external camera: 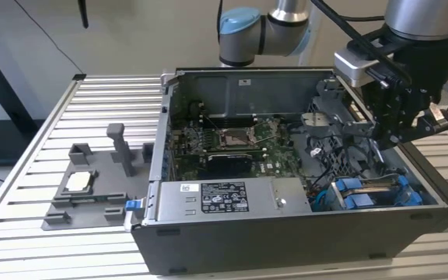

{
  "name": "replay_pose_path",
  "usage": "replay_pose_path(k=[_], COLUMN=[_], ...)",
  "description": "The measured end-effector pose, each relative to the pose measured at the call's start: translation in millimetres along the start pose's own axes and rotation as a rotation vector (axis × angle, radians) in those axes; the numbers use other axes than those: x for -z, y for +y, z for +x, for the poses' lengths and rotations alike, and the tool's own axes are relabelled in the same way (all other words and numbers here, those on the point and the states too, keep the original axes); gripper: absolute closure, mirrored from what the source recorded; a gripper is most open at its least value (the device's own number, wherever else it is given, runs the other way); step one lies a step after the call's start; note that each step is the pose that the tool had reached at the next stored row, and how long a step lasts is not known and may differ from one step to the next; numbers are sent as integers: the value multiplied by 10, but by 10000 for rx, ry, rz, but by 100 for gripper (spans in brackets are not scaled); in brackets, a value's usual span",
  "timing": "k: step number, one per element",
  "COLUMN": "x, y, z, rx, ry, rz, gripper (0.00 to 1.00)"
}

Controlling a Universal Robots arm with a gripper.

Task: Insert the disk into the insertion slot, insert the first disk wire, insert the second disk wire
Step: 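Insert the first disk wire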

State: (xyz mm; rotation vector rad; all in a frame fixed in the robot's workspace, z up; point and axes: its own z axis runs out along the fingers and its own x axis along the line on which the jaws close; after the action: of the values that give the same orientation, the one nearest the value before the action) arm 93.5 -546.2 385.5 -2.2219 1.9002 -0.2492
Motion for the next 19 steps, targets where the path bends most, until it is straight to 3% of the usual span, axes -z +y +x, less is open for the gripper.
replay_pose_path(k=[10, 12, 19], x=[-46, -47, -48], y=[68, 68, 69], z=[-41, -41, -41], rx=[29, 31, 31], ry=[97, 99, 105], rz=[409, 415, 415], gripper=[73, 81, 81])
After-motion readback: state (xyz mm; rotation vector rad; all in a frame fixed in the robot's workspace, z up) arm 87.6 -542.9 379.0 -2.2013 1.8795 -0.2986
